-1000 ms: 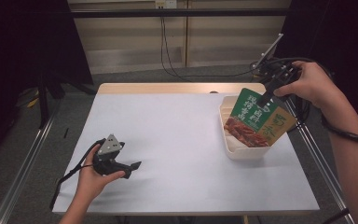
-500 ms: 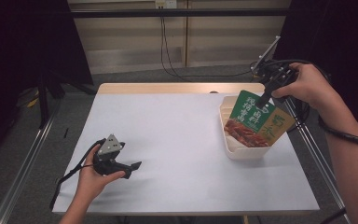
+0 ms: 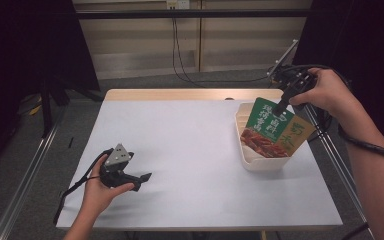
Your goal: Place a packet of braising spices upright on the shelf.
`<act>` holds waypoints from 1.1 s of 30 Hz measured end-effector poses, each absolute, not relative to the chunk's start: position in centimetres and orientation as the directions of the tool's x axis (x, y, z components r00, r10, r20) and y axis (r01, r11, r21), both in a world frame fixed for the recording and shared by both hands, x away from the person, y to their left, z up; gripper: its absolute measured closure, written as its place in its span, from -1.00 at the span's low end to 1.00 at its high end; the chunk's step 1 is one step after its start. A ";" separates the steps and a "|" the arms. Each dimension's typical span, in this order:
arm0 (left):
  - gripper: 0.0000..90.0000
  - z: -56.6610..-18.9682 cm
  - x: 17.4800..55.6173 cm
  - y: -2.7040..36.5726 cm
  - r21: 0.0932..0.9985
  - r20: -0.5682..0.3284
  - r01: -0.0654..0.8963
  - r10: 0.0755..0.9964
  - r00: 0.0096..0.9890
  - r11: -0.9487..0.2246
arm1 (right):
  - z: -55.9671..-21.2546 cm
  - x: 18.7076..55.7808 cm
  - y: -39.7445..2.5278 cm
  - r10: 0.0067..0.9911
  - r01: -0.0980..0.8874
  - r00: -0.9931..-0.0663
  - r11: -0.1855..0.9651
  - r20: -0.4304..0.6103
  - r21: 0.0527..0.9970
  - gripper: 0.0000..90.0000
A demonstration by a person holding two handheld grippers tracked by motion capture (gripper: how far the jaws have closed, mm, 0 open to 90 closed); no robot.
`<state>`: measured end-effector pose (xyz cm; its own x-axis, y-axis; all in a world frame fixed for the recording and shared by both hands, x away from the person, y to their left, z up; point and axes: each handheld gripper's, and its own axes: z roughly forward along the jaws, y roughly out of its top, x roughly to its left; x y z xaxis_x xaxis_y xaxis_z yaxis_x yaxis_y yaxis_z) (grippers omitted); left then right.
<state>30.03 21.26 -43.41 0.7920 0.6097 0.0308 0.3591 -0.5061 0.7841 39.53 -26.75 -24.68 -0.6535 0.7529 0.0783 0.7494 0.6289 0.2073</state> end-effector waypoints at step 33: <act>-0.85 -43.3 30.0 21.4 0.785 0.036 0.353 0.606 0.795 -0.509 | -25.5 41.2 -26.4 0.756 0.739 -0.654 0.627 0.038 0.249 1.00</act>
<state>30.01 21.38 -43.25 0.7947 0.6060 0.0356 0.3527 -0.5086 0.7854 41.23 -26.38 -25.51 -0.6539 0.7556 0.0382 0.7386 0.6266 0.2486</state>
